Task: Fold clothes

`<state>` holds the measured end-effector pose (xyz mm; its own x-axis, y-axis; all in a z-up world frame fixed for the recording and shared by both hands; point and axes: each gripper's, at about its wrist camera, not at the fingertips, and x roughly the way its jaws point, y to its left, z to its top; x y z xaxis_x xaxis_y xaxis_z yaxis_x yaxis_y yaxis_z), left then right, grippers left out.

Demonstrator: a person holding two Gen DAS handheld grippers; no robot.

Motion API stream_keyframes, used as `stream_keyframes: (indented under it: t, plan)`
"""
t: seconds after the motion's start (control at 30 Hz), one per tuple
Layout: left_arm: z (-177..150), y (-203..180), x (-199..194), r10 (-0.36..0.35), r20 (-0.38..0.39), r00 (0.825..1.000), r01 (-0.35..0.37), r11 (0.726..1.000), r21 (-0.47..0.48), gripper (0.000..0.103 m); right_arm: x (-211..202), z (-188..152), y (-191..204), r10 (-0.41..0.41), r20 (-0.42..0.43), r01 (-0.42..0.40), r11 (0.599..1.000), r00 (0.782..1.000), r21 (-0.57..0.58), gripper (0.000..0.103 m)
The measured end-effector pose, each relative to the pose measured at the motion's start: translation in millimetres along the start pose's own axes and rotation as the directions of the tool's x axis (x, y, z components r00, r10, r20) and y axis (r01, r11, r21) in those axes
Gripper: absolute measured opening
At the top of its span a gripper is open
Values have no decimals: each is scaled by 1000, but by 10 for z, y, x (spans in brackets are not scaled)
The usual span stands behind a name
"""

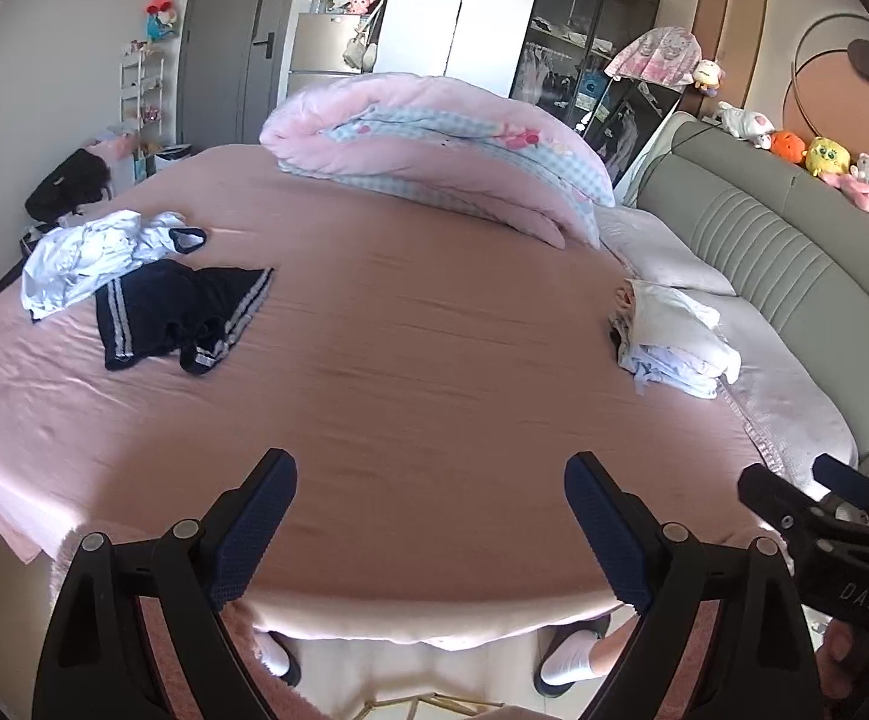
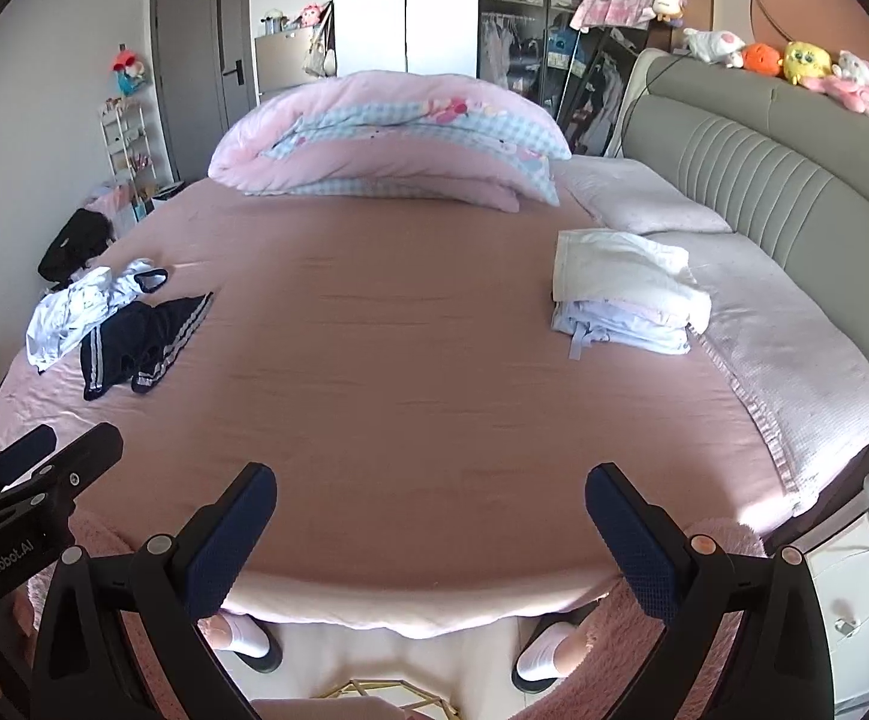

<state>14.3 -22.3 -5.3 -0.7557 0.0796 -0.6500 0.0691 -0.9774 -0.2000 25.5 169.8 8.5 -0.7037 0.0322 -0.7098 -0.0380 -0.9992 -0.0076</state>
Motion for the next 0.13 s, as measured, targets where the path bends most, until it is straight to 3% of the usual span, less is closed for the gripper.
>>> stream_keyframes:
  t: [0.13]
  plan:
    - [-50,-67,2,8,8,1000,-8,1000,24,91,51,0,8,7,-12,-7,1000,1000,-6,103]
